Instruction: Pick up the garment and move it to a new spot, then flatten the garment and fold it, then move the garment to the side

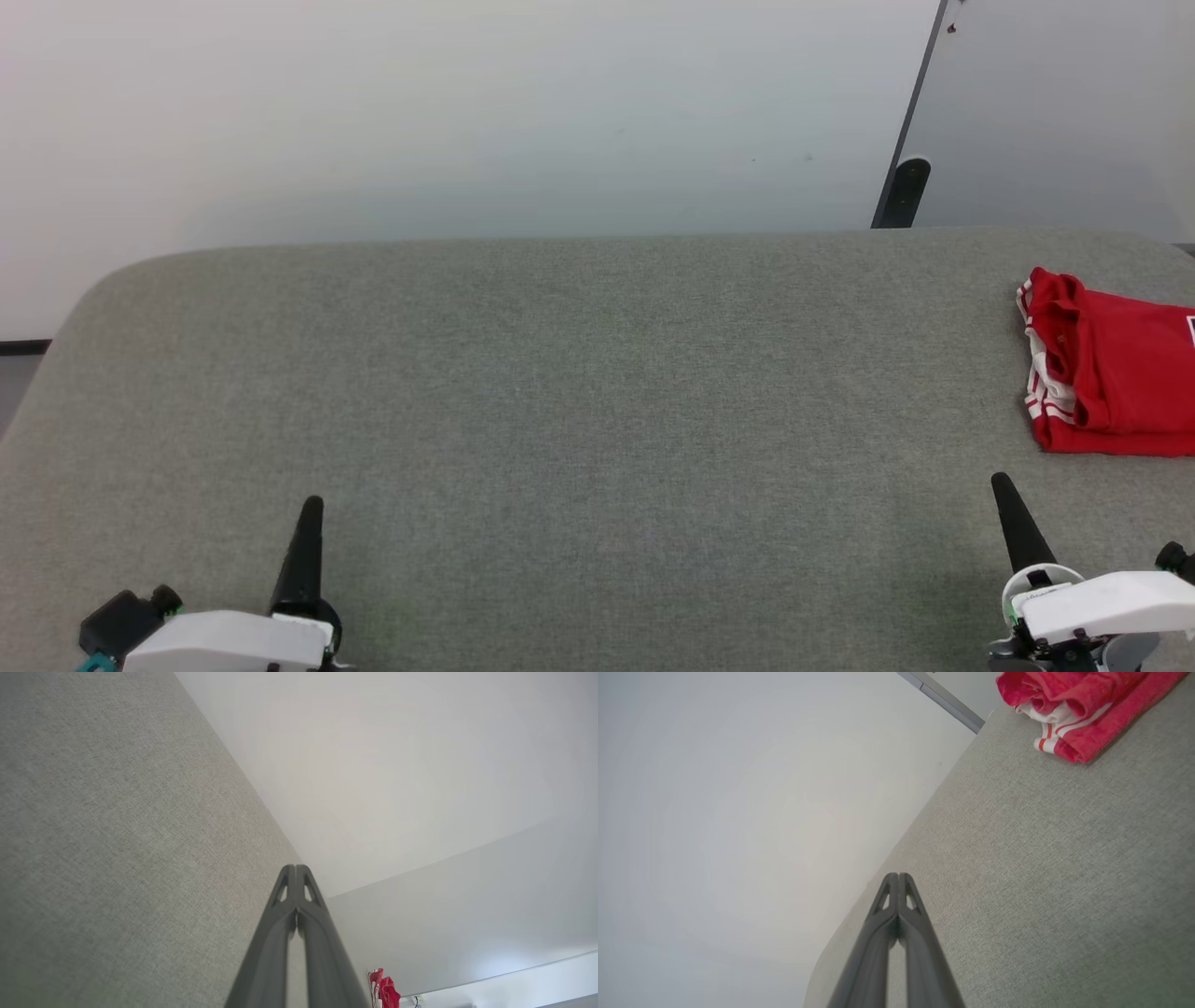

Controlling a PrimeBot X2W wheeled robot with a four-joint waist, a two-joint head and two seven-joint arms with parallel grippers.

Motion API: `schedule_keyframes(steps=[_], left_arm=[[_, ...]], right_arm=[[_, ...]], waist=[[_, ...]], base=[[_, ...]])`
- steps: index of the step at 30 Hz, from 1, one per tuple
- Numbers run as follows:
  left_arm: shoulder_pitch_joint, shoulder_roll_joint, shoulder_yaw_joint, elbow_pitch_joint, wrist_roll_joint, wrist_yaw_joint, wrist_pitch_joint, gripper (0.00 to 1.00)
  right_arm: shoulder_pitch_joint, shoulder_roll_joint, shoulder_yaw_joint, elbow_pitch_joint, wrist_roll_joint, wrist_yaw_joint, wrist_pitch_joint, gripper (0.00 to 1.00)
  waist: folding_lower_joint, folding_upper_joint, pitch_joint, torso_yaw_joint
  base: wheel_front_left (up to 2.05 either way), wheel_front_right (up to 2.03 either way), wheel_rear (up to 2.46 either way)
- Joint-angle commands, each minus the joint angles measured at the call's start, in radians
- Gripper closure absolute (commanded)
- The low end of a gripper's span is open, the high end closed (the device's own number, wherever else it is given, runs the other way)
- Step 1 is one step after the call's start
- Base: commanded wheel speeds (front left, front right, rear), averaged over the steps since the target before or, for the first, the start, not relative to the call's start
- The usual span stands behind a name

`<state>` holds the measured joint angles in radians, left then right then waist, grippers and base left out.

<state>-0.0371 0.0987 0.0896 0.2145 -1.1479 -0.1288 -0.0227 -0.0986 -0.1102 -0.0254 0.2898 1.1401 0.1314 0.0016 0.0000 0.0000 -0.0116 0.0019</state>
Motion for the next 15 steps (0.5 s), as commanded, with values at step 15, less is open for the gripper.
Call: schedule_keyframes(steps=[15], left_arm=[[-0.037,-0.013,0.011,0.005,-0.145,-0.002,0.043,1.0]], right_arm=[[-0.019,0.018,-0.031,-0.023,0.151,-0.001,0.036,1.0]], waist=[[0.0,0.0,0.004,0.0]], base=[[0.0,0.0,0.0]])
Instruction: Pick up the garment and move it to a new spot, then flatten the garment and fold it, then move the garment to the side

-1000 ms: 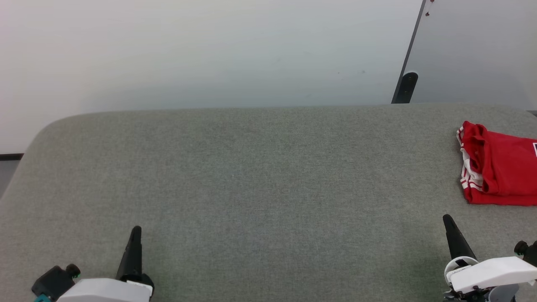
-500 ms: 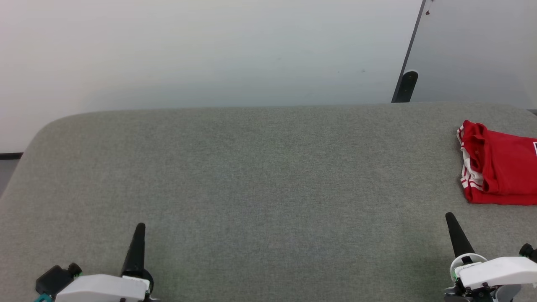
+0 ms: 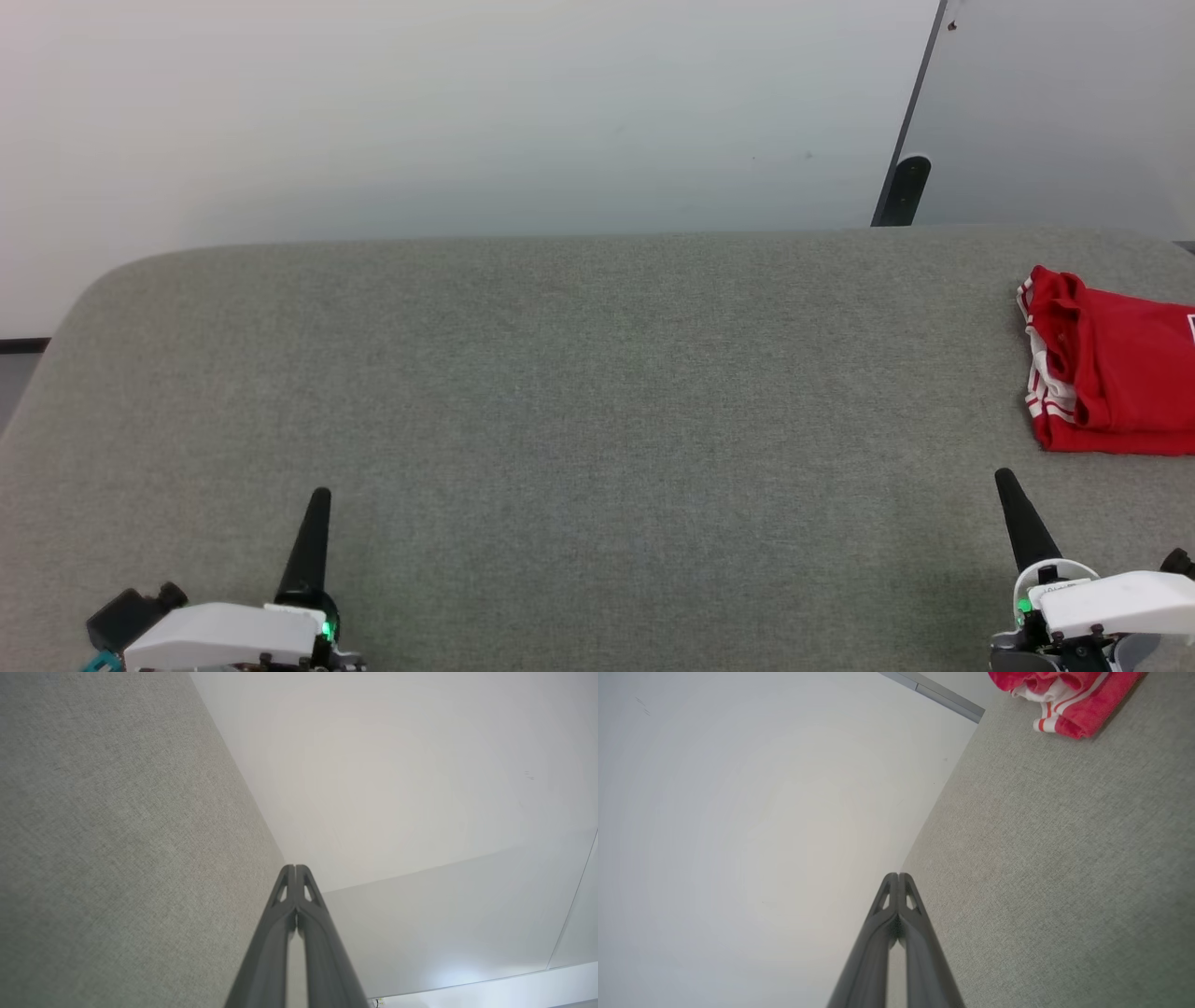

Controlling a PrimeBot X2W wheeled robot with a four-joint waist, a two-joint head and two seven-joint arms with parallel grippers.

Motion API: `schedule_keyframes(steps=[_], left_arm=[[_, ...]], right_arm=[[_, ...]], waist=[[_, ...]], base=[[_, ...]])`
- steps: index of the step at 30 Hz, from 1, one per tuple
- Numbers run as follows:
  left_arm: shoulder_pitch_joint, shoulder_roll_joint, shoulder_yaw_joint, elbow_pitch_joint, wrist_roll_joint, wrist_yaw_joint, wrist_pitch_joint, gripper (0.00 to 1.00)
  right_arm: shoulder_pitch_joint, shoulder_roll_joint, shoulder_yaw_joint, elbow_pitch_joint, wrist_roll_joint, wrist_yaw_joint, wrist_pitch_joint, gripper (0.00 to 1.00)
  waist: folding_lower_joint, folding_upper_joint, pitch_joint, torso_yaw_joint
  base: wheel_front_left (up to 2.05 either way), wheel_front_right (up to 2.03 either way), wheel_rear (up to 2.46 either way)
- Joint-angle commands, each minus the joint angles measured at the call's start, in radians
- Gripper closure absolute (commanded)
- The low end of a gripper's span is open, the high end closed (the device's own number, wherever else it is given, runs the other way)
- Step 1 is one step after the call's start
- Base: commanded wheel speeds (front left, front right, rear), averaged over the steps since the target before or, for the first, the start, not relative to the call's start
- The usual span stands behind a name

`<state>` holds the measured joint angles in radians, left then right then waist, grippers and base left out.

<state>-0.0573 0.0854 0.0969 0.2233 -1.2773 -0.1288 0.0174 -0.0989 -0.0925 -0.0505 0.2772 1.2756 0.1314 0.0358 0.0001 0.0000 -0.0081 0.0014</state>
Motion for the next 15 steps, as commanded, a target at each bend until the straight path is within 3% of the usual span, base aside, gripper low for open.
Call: schedule_keyframes(steps=[1,15], left_arm=[[-0.018,-0.001,0.004,-0.004,-0.023,-0.002,0.005,1.0],[-0.03,-0.012,0.01,0.005,-0.13,-0.003,0.037,1.0]], right_arm=[[-0.018,0.001,-0.007,-0.011,0.021,-0.001,0.004,1.0],[-0.018,0.016,-0.028,-0.019,0.134,-0.001,0.03,1.0]], waist=[[-0.0001,0.0,0.0,0.0],[-0.0001,0.0,0.004,0.0]], base=[[0.0,0.0,0.0],[0.0,0.0,0.0]])
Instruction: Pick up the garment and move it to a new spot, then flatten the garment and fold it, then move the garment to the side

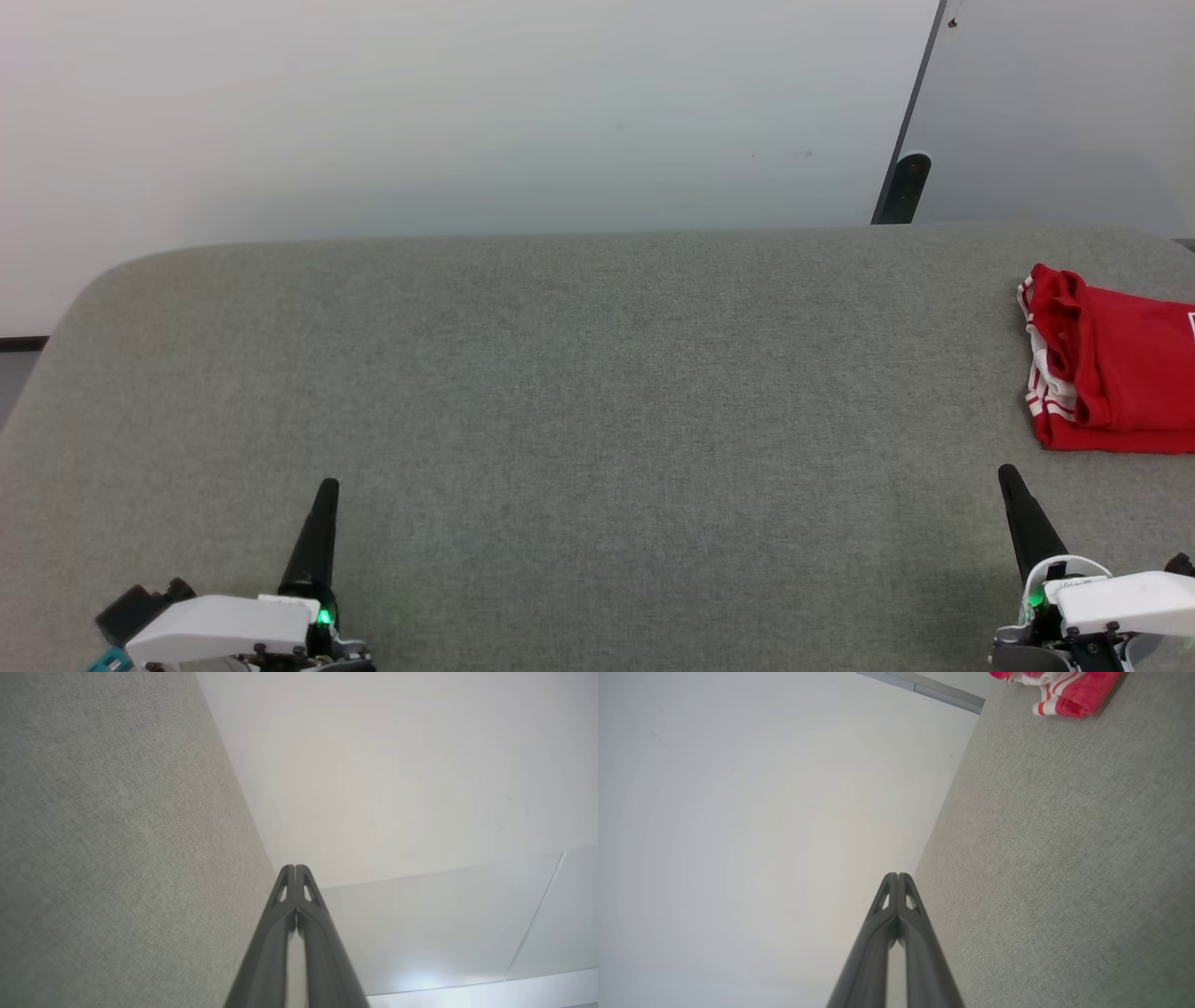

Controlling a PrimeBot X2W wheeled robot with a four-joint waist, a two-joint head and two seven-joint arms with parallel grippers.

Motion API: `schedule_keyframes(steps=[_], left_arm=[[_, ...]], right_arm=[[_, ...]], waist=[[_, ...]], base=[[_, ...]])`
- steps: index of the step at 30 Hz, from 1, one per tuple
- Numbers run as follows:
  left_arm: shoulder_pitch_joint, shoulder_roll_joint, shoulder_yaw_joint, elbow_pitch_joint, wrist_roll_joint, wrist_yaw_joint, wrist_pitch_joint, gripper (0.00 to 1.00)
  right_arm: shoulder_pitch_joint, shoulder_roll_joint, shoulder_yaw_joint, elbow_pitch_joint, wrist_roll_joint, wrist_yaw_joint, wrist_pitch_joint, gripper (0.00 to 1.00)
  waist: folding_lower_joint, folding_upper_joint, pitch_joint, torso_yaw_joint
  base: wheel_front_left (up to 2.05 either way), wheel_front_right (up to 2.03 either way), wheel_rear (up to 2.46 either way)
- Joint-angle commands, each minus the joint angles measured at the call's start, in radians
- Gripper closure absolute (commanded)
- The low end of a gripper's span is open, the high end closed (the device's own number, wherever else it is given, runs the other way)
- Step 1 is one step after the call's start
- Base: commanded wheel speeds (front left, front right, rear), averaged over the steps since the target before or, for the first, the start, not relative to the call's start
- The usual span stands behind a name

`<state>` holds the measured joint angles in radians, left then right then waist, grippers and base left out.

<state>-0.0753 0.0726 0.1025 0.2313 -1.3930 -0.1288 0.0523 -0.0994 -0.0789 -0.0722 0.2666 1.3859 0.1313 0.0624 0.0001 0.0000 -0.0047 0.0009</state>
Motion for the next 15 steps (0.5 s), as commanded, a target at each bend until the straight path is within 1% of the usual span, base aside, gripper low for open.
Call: schedule_keyframes(steps=[1,15], left_arm=[[-0.013,0.0,0.004,-0.003,-0.022,-0.003,0.005,1.0],[-0.025,-0.011,0.009,0.006,-0.116,-0.003,0.034,1.0]], right_arm=[[-0.017,0.004,-0.007,-0.01,0.028,-0.001,0.006,1.0],[-0.014,0.016,-0.025,-0.016,0.123,-0.001,0.028,1.0]], waist=[[-0.0001,0.0,0.0,0.0],[-0.0001,0.0,0.004,0.0]], base=[[0.0,0.0,0.0],[0.0,0.0,0.0]])
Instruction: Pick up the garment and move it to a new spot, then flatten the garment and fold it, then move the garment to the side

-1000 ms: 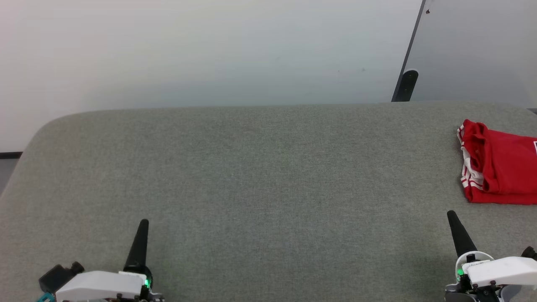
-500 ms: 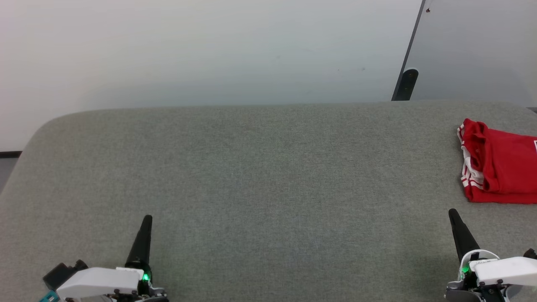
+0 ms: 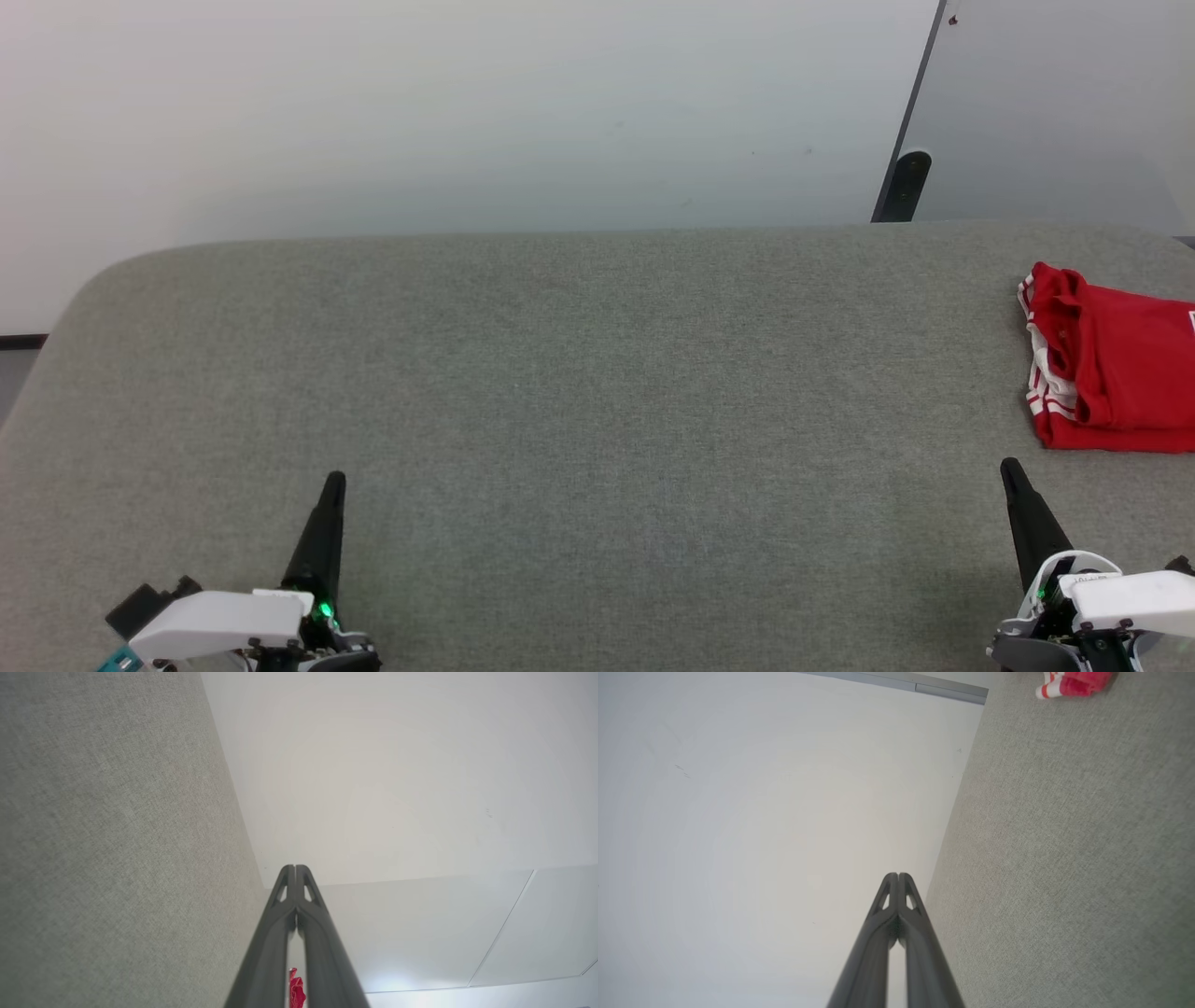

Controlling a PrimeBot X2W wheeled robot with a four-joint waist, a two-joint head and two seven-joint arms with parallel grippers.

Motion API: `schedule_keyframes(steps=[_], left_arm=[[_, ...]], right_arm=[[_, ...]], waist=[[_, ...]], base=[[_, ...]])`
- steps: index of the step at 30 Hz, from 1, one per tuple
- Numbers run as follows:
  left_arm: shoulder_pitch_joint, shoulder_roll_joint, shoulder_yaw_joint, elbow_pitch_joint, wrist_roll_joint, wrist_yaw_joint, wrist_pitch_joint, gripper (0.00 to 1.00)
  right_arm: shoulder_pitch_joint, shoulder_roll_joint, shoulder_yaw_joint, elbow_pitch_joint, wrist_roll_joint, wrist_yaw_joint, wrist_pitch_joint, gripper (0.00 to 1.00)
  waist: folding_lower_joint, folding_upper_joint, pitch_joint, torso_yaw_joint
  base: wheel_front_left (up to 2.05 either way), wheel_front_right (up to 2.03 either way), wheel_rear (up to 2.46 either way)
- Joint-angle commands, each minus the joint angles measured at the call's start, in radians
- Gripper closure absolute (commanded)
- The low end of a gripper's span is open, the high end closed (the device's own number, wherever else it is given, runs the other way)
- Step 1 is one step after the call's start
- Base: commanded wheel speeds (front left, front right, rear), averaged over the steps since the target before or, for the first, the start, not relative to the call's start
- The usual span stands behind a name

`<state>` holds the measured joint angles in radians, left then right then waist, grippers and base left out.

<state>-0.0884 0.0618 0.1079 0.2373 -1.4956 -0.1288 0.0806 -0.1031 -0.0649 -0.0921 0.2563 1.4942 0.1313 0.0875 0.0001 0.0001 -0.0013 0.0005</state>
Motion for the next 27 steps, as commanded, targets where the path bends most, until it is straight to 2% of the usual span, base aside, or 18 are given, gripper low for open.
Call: schedule_keyframes(steps=[1,18,27], left_arm=[[-0.013,-0.001,0.004,0.0,-0.02,-0.003,0.006,1.0],[-0.026,-0.014,0.009,0.009,-0.12,-0.004,0.037,1.0],[-0.025,-0.013,0.008,0.009,-0.118,-0.004,0.037,1.0]], right_arm=[[-0.01,0.003,-0.007,-0.007,0.022,-0.001,0.005,1.0],[-0.008,0.018,-0.025,-0.015,0.123,-0.001,0.029,1.0],[-0.008,0.017,-0.024,-0.014,0.12,-0.001,0.029,1.0]], waist=[[-0.0001,-0.0001,0.0,0.0],[-0.0001,-0.0001,0.004,-0.001],[-0.0001,-0.0001,0.004,-0.001]], base=[[0.0,0.0,0.0],[0.0,0.0,0.0],[0.0,0.0,0.0]])
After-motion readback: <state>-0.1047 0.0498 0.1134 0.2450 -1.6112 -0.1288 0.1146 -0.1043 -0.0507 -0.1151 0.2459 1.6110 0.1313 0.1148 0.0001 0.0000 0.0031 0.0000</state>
